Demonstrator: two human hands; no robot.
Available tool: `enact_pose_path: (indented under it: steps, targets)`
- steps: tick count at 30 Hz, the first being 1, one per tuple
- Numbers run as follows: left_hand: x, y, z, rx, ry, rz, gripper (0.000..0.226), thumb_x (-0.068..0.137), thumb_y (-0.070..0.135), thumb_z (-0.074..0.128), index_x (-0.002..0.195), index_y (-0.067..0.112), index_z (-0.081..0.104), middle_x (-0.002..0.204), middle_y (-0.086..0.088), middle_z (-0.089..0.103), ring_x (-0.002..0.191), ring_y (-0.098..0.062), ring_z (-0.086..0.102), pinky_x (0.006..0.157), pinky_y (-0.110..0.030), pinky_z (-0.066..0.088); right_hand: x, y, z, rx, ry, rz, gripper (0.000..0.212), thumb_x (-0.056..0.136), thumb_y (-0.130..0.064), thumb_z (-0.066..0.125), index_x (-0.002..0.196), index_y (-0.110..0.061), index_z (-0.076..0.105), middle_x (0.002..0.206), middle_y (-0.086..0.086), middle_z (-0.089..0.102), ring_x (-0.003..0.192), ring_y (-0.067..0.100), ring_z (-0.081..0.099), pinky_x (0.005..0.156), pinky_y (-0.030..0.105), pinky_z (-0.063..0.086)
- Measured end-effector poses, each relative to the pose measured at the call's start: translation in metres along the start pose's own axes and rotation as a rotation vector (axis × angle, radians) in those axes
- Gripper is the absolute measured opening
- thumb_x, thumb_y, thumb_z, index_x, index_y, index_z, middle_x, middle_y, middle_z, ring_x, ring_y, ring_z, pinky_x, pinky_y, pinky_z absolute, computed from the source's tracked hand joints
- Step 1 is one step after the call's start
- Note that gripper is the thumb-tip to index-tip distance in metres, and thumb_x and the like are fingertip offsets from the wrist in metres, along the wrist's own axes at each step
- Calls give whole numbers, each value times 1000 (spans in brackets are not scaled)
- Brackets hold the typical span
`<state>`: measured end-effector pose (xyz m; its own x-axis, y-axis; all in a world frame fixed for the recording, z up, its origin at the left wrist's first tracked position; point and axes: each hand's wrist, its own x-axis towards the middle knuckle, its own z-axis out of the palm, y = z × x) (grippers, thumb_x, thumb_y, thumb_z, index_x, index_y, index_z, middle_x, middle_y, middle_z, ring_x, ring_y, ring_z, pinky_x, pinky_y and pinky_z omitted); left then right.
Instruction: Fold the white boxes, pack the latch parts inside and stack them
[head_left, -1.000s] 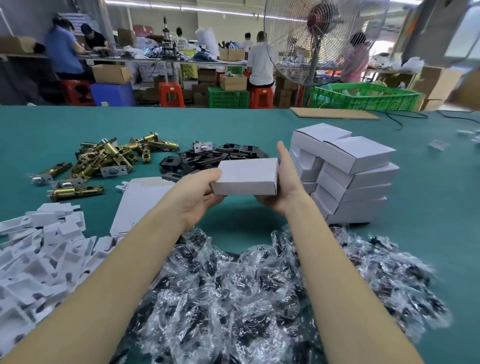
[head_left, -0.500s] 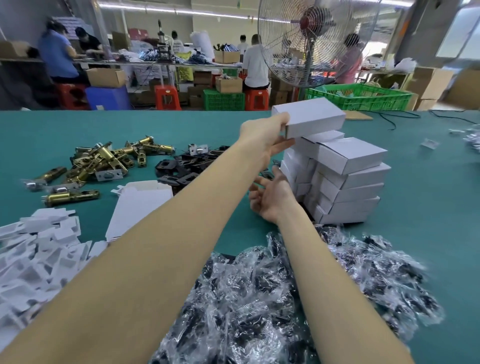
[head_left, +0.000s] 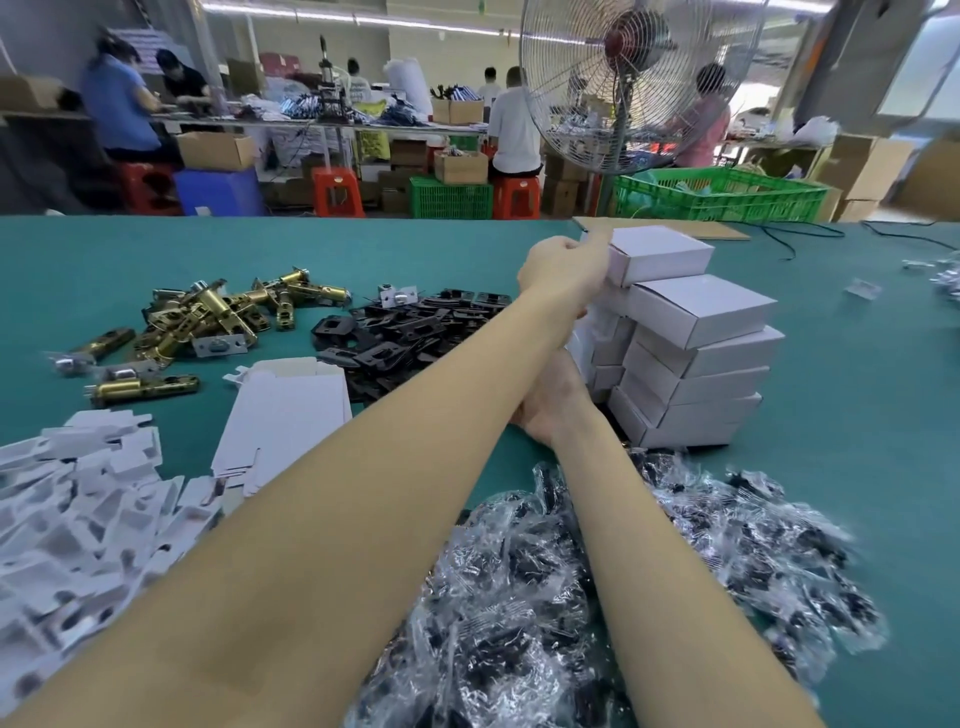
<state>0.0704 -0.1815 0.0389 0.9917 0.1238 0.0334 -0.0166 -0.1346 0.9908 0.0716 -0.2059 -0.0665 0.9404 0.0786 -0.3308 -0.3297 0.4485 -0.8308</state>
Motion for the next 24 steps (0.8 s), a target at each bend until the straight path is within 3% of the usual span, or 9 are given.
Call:
enact_pose_path:
  steps: [4, 9, 11, 14, 19, 24]
  targets:
    - [-5, -28, -37, 85, 33, 97, 39, 99, 44, 57, 70, 20, 45, 65, 5, 47, 66, -18, 48, 67, -32, 41, 0, -1, -3, -14, 24, 29, 47, 108, -49, 36, 81, -17, 57, 51, -4, 54, 37, 10, 40, 37, 17, 28]
    - [-21, -96, -92, 358, -19, 79, 28, 93, 42, 65, 79, 18, 61, 65, 8, 56, 64, -14, 52, 57, -26, 41, 3, 3, 2, -150, 51, 5, 35, 106, -40, 41, 84, -20, 60, 54, -7, 56, 38, 8, 43, 44, 19, 27]
    - [-30, -117, -112, 509, -61, 110, 26, 92, 40, 67, 77, 20, 62, 68, 11, 58, 65, -6, 53, 55, -16, 37, 3, 5, 4, -234, 32, -2, 30, 105, -35, 47, 84, -19, 61, 53, -8, 56, 36, 7, 45, 39, 15, 30]
    - [-40, -130, -134, 612, -84, 195, 24, 94, 39, 66, 74, 25, 61, 71, 12, 61, 65, 3, 53, 56, -11, 34, 2, 9, 7, -405, -16, -30, 25, 103, -31, 52, 86, -17, 64, 61, -4, 60, 40, 9, 49, 39, 16, 37]
    - [-46, -134, -144, 808, -300, 189, 23, 96, 44, 63, 96, 21, 65, 98, 4, 69, 90, -16, 63, 79, -29, 47, -1, 13, 14, -732, -94, -74, 19, 101, -28, 59, 95, -14, 69, 76, 4, 68, 54, 11, 62, 53, 18, 52]
    - [-48, -136, -143, 850, -292, 221, 26, 98, 42, 59, 105, 18, 63, 104, -3, 68, 99, -25, 62, 84, -36, 50, -8, 9, 28, -999, -204, -108, 17, 99, -31, 63, 90, -19, 70, 72, -3, 68, 65, 13, 64, 62, 23, 55]
